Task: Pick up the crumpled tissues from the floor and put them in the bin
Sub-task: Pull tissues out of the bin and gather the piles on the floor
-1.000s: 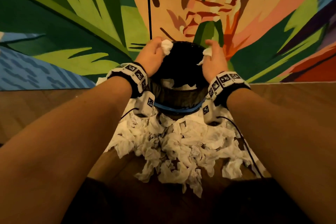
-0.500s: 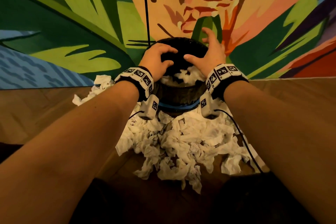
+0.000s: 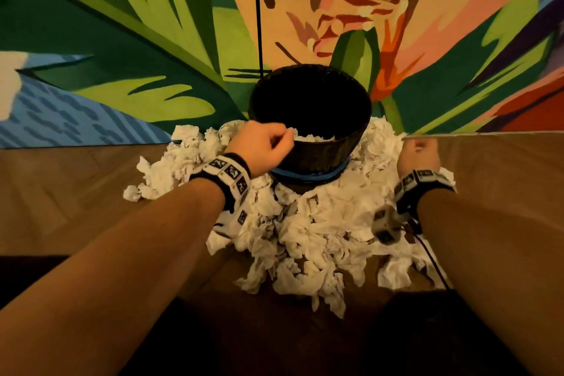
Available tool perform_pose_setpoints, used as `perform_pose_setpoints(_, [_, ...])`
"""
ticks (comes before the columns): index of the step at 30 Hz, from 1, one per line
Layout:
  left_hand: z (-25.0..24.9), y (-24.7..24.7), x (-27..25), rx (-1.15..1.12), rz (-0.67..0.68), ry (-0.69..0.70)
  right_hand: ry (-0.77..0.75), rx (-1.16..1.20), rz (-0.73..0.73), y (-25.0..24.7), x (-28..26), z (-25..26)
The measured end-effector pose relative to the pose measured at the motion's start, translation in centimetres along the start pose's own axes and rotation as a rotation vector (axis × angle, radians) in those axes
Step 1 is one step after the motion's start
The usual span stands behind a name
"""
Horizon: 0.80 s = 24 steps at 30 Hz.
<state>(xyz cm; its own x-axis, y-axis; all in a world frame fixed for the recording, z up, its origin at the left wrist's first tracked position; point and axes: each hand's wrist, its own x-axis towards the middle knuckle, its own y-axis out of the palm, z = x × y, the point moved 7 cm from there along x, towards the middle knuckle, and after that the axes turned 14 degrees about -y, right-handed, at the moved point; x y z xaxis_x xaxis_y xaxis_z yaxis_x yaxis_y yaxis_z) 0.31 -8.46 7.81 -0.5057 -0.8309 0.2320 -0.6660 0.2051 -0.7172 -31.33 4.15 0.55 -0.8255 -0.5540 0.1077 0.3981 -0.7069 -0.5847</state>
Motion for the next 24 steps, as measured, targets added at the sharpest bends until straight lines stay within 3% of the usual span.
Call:
perform_pose_setpoints(3, [1.5, 2.2, -2.0, 0.144, 0.122, 0.013, -0.055, -0.210, 0.215, 1.2, -2.2, -1.5])
perform_pose_setpoints(12, [7.8, 9.4, -8.0, 0.469, 0.590, -0.194, -0.402, -0.294, 0.721, 9.3, -11.3, 0.8])
perform_pose_setpoints(18, [11.2, 11.8, -11.7, 0.622, 0.703, -0.229, -0.453, -0.455, 1.033, 13.6, -16.0, -2.1])
perform_pose_setpoints(24, [11.6, 13.0, -11.8, 0.682, 0.753, -0.254, -0.469, -0.642, 1.133, 14.7, -17.2, -4.5])
